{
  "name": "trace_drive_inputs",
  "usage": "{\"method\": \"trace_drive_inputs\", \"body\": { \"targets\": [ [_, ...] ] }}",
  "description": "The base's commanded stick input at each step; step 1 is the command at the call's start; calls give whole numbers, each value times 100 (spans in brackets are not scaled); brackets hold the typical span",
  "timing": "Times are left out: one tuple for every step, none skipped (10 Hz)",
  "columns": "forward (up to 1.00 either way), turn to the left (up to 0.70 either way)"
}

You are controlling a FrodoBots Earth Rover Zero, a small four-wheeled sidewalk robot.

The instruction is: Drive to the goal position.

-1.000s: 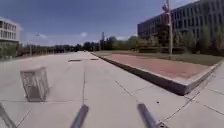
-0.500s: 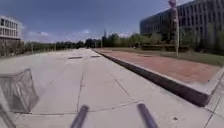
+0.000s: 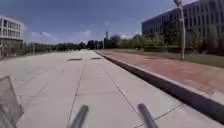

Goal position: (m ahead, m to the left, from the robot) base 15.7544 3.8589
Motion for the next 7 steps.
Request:
{"method": "trace_drive_inputs", "body": {
  "targets": [
    [70,0],
    [70,0],
    [70,0],
    [70,0],
    [70,0],
    [70,0],
    [70,0]
  ]
}}
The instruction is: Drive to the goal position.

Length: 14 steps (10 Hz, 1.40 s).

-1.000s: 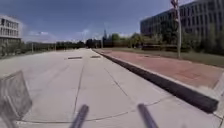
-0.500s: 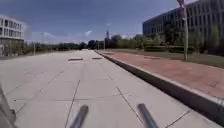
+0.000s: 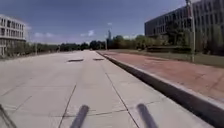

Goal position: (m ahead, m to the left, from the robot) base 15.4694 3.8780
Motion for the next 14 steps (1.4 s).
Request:
{"method": "trace_drive_inputs", "body": {
  "targets": [
    [70,0],
    [70,0],
    [70,0],
    [70,0],
    [70,0],
    [70,0],
    [70,0],
    [70,0],
    [70,0],
    [70,0],
    [70,0],
    [70,0],
    [70,0],
    [70,0]
  ]
}}
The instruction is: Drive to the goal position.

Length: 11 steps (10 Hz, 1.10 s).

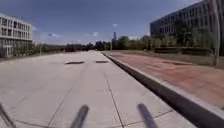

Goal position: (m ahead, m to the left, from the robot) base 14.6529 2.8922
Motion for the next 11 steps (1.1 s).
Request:
{"method": "trace_drive_inputs", "body": {
  "targets": [
    [70,0],
    [70,0],
    [70,0],
    [70,0],
    [68,0],
    [69,0],
    [70,0],
    [70,0],
    [70,0],
    [70,0],
    [70,0]
  ]
}}
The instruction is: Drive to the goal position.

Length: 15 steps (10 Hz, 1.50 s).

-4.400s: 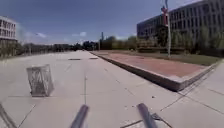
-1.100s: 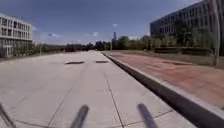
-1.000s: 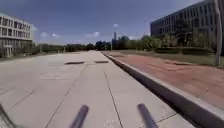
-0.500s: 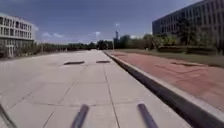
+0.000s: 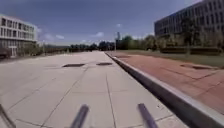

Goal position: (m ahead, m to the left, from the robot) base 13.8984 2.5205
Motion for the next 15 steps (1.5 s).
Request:
{"method": "trace_drive_inputs", "body": {
  "targets": [
    [70,0],
    [70,-35],
    [70,-28],
    [70,0],
    [70,0],
    [70,0],
    [70,0],
    [70,0],
    [70,0],
    [70,0],
    [70,0],
    [70,0],
    [70,0],
    [70,0],
    [70,0]
  ]
}}
